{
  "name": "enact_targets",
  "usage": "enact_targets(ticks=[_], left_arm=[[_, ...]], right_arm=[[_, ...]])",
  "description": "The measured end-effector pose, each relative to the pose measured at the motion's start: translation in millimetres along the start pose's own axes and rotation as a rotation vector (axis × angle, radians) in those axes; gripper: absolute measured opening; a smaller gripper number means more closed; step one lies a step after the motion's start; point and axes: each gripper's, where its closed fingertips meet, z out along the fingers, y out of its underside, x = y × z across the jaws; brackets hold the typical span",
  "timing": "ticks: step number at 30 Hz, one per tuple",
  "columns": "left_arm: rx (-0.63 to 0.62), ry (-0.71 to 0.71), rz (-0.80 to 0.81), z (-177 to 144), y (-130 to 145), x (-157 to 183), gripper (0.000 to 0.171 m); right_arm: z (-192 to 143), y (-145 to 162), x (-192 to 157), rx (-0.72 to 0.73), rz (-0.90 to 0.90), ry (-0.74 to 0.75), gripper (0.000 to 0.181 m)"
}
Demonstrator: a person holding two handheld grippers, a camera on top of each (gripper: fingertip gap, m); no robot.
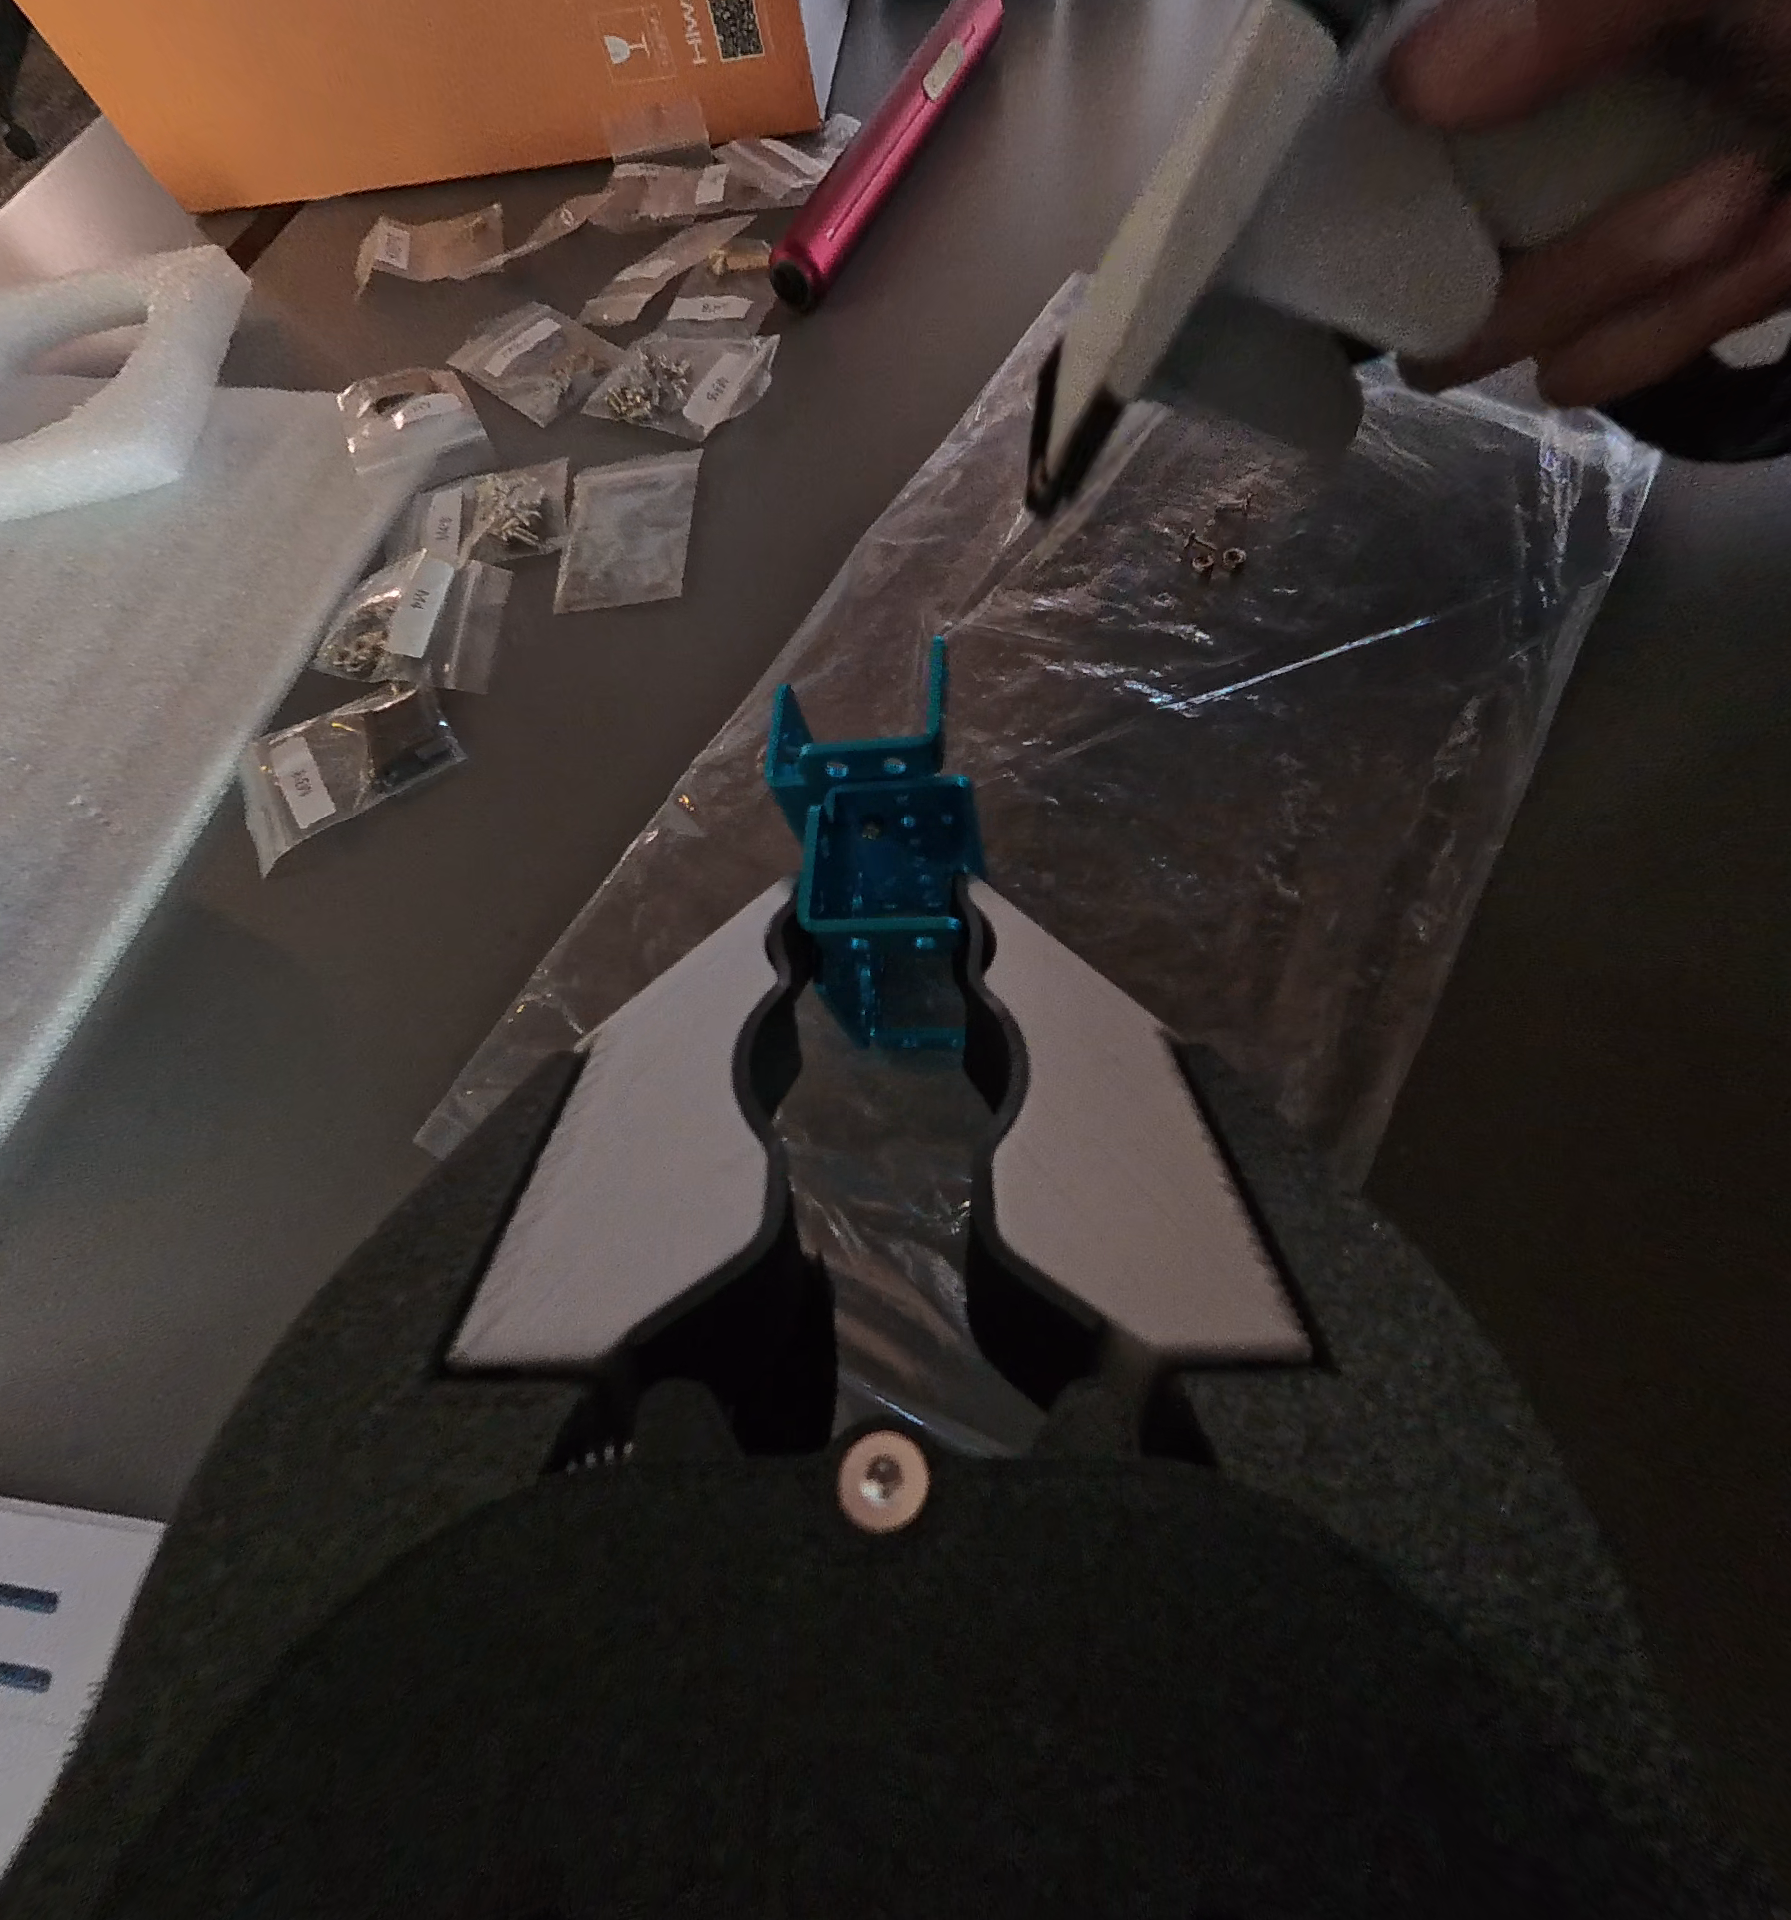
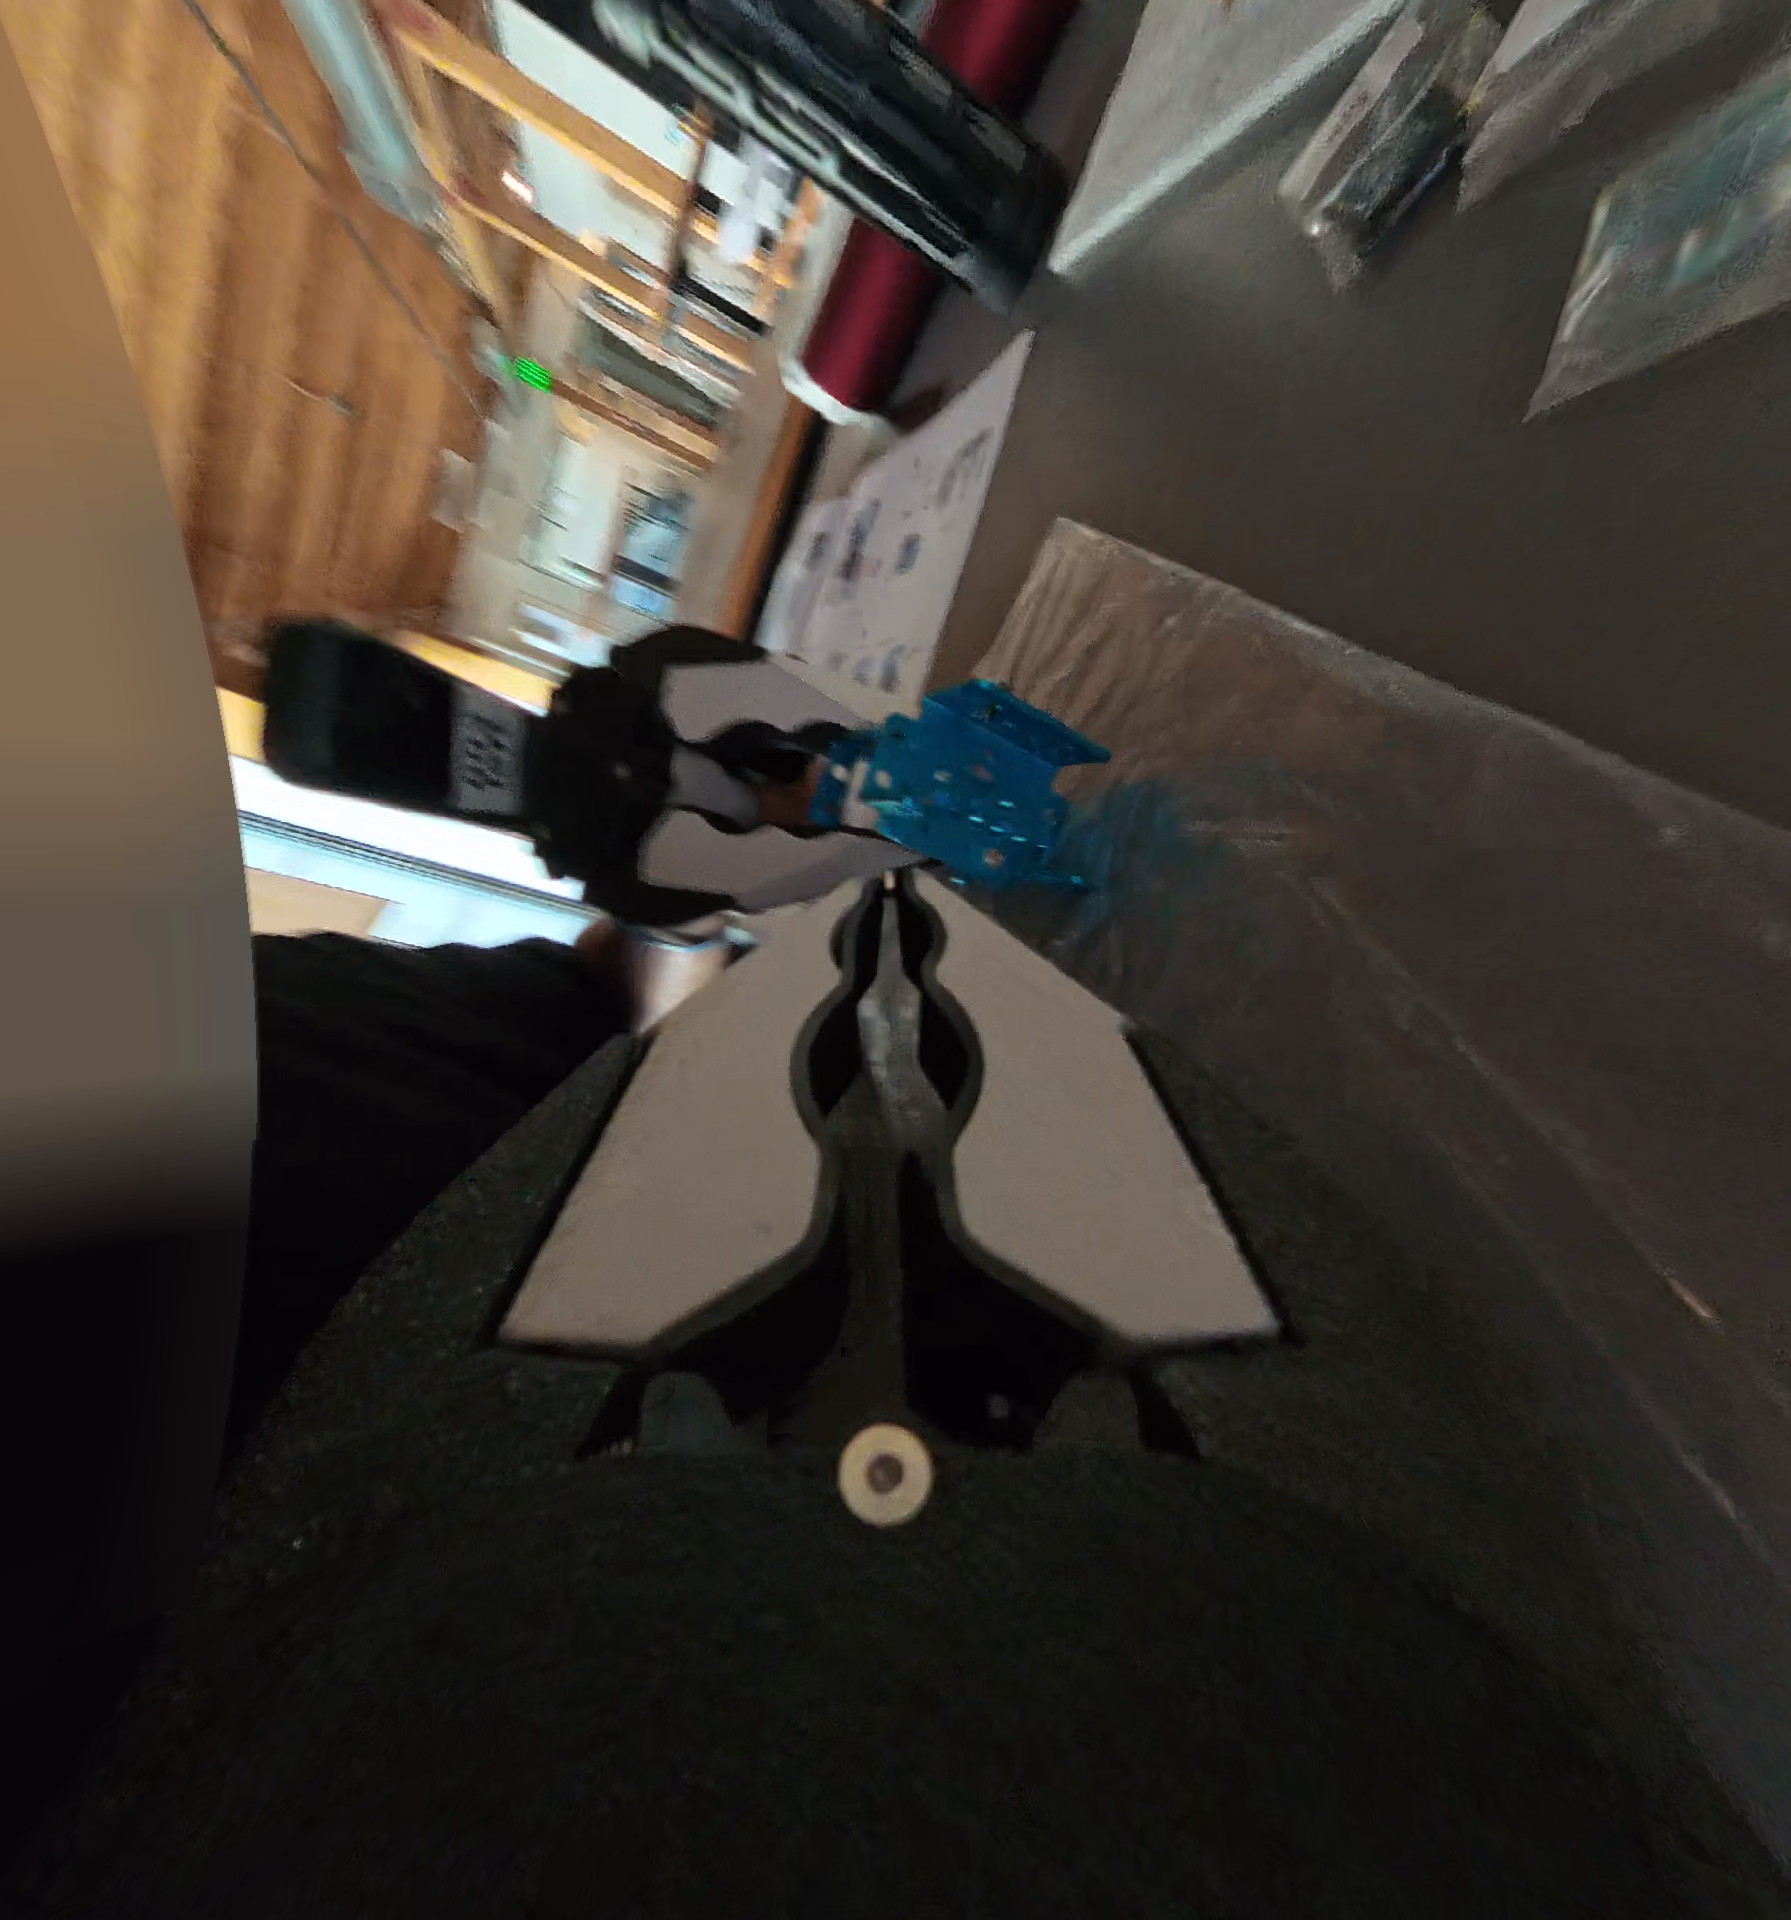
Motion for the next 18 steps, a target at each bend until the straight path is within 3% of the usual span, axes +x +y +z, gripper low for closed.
enact_targets(ticks=[4,6,8,14,18], left_arm=[[-0.003,-0.011,0.021,0,1,0,0.025],[-0.007,-0.017,0.034,-1,2,0,0.025],[-0.009,-0.024,0.048,-1,3,0,0.025],[-0.011,-0.036,0.063,0,3,0,0.025],[-0.017,-0.041,0.074,0,3,1,0.025]], right_arm=[[-10,-9,-1,0.030,0.234,-0.196,0.002],[-14,-2,15,-0.010,0.199,-0.108,0.001],[-23,6,33,-0.083,0.053,0.063,0.001],[-84,2,84,-0.425,-0.697,0.694,0.002],[-91,9,88,-0.581,-0.766,0.715,0.002]])
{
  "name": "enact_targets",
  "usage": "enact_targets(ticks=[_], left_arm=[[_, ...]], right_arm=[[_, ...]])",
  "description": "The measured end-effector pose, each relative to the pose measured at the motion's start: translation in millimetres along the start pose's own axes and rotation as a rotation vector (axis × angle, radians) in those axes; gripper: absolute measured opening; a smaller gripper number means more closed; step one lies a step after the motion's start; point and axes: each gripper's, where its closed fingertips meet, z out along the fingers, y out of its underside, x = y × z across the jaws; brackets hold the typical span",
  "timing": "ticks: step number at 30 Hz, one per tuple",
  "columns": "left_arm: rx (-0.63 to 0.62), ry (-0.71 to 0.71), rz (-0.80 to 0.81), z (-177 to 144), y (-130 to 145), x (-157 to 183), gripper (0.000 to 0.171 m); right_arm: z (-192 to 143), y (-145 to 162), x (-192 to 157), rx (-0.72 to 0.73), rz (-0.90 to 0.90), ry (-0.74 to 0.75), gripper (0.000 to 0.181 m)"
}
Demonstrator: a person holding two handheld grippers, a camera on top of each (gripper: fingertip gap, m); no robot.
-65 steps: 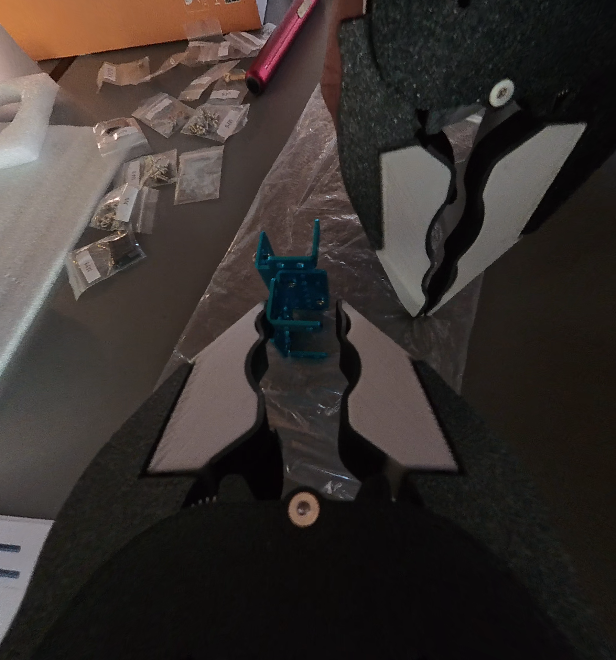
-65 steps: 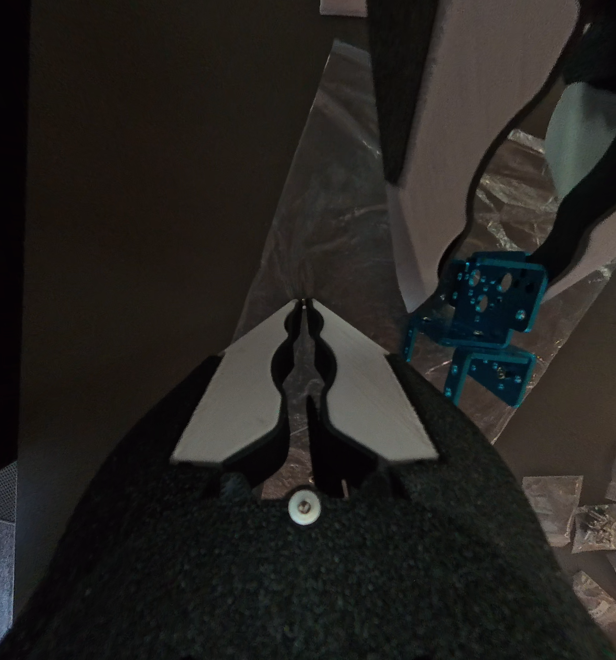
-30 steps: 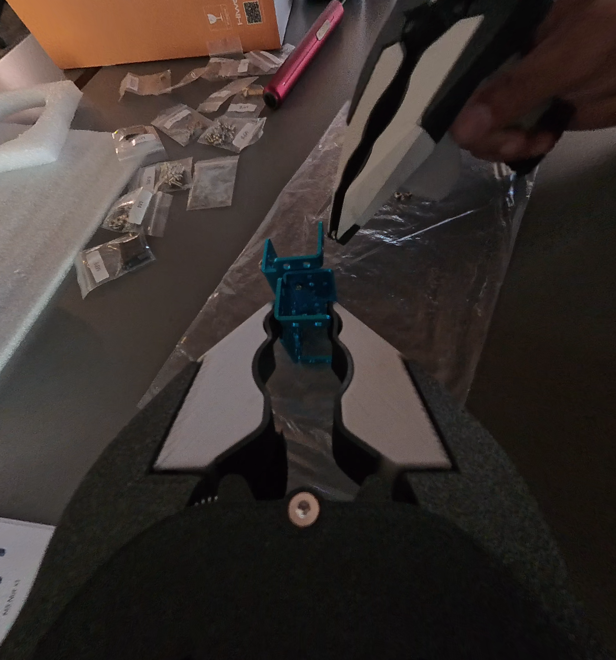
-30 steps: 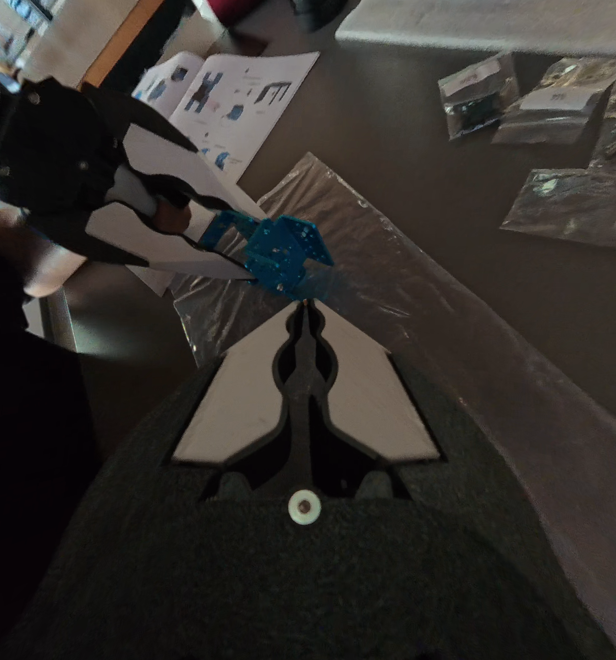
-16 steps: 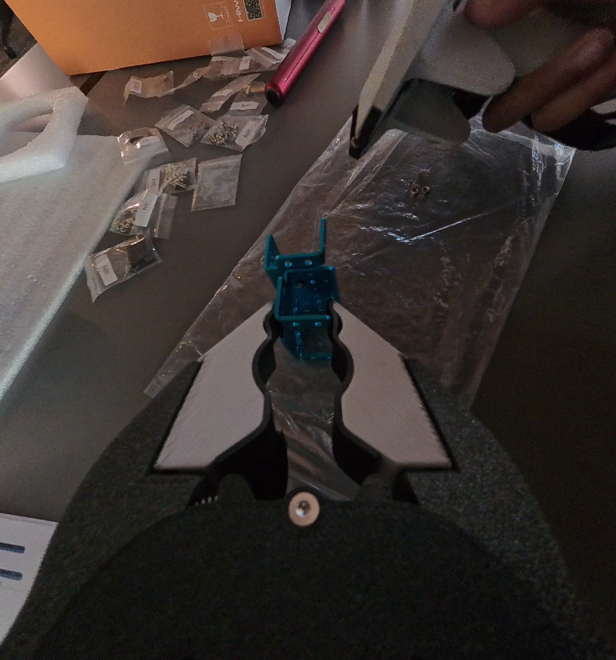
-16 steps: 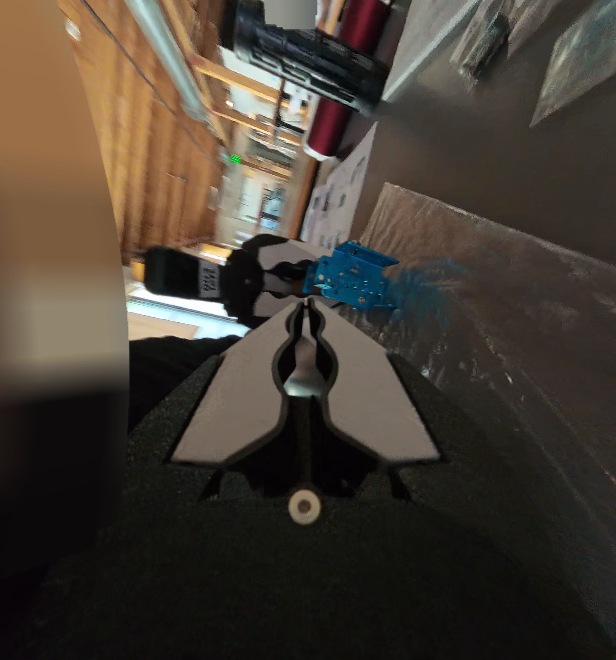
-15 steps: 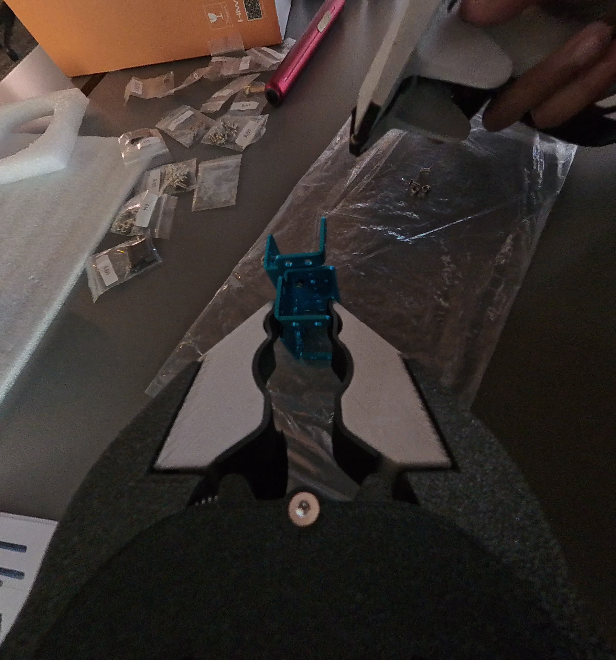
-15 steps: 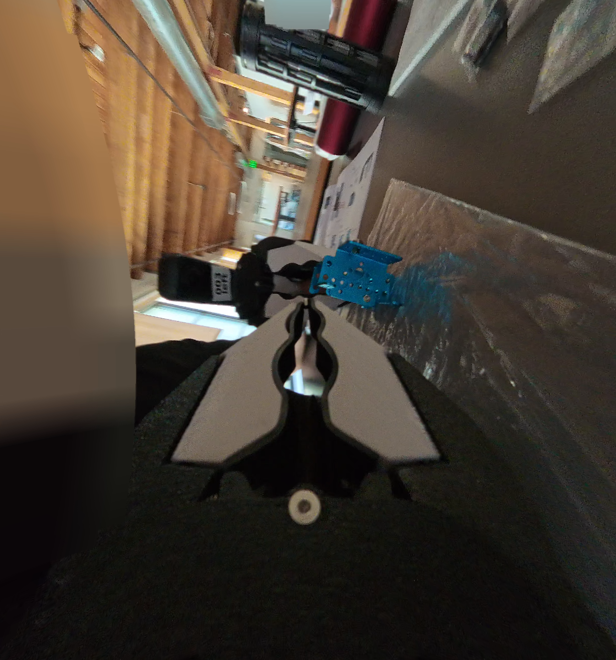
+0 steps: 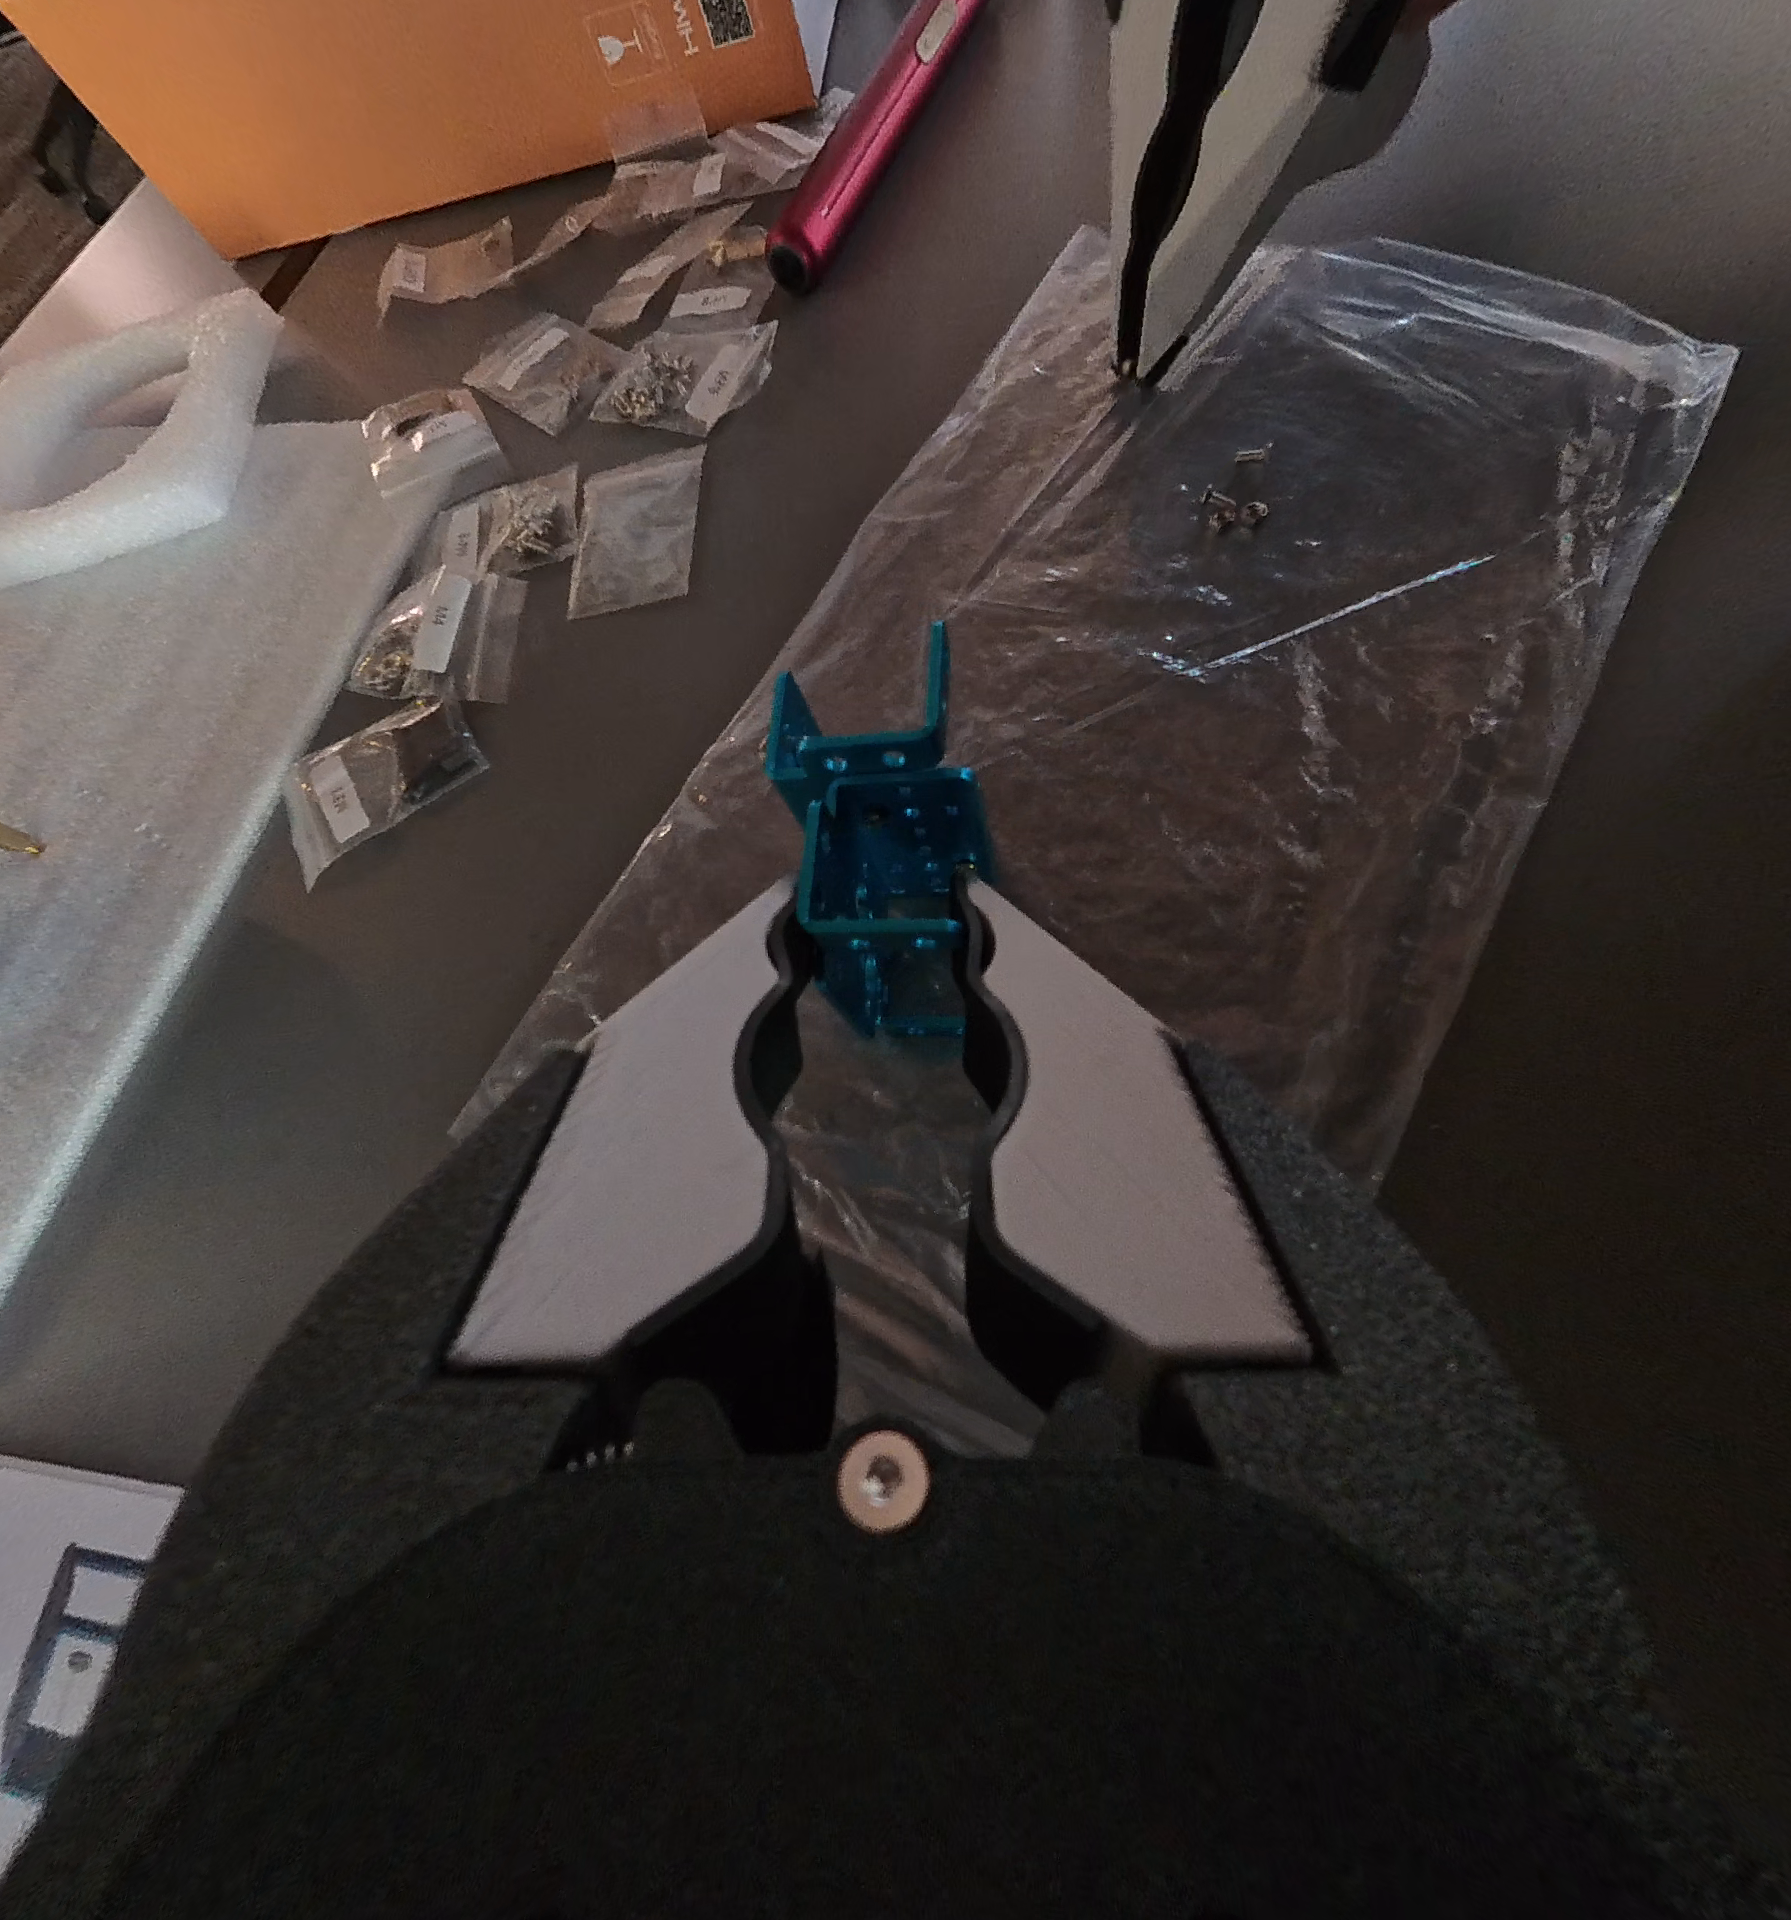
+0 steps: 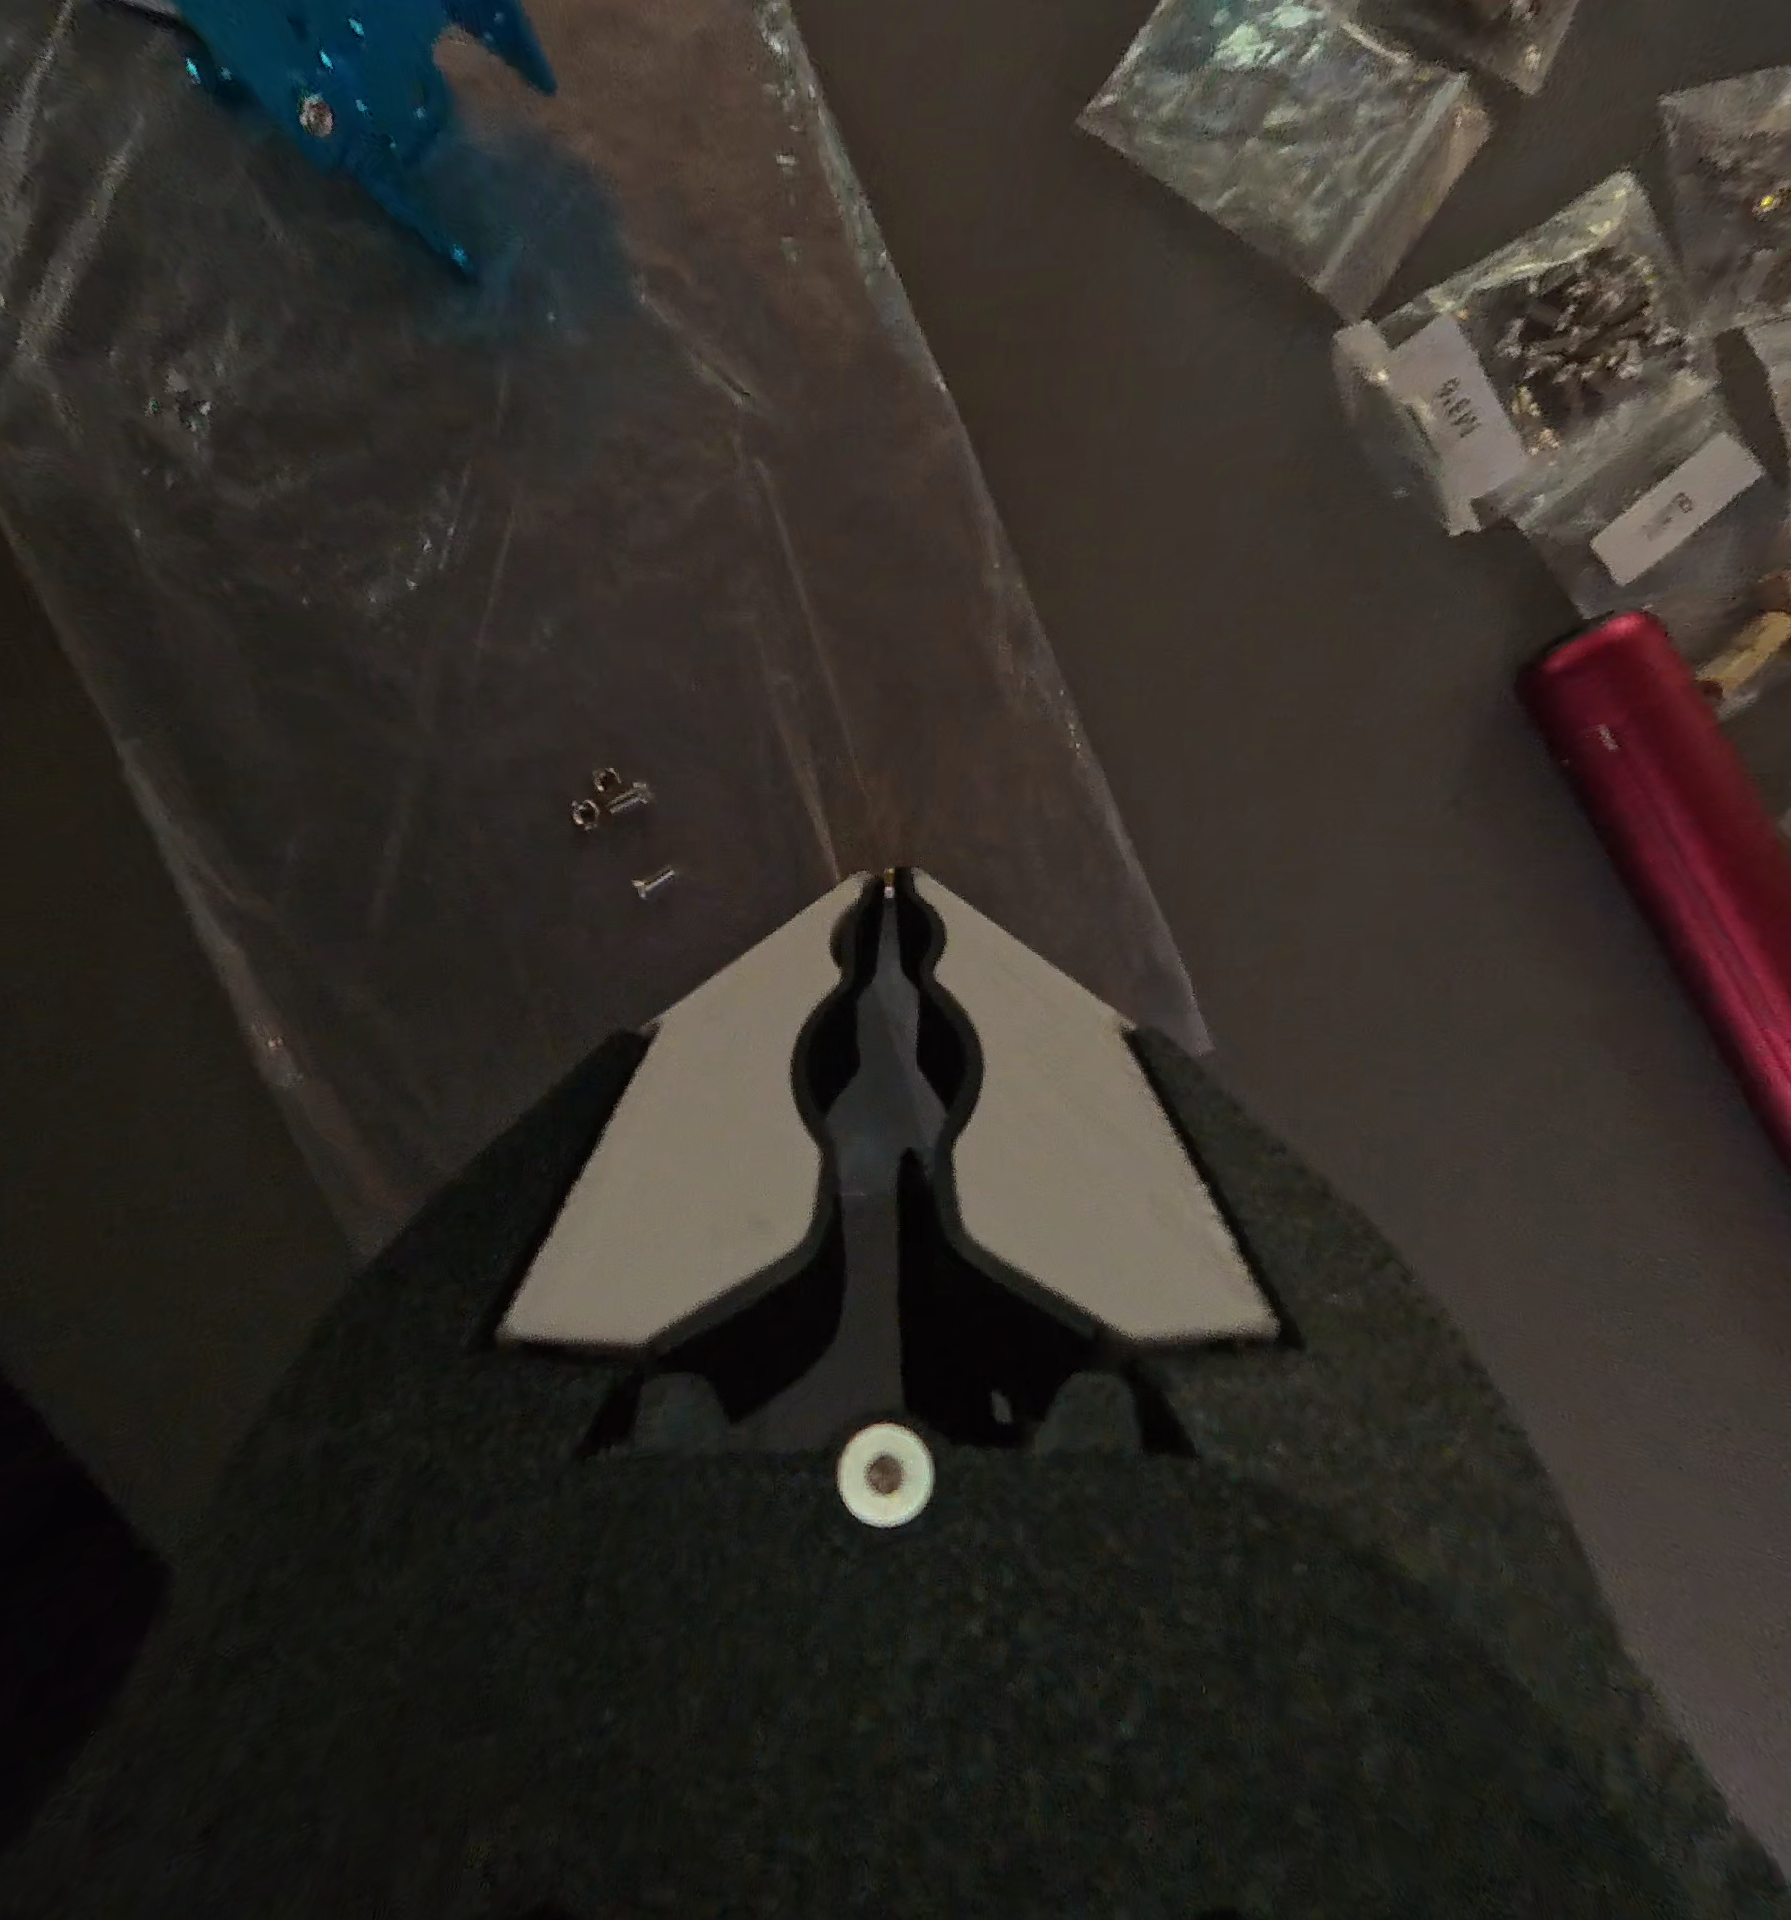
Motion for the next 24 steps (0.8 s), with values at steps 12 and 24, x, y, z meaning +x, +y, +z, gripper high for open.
enact_targets(ticks=[12,24], left_arm=[[-0.006,-0.011,0.023,0,1,0,0.025],[-0.020,-0.027,0.038,2,3,-1,0.024]], right_arm=[[-11,2,4,-0.132,-0.243,-0.011,0.017],[0,-8,6,-0.224,-0.456,-0.079,0.007]])
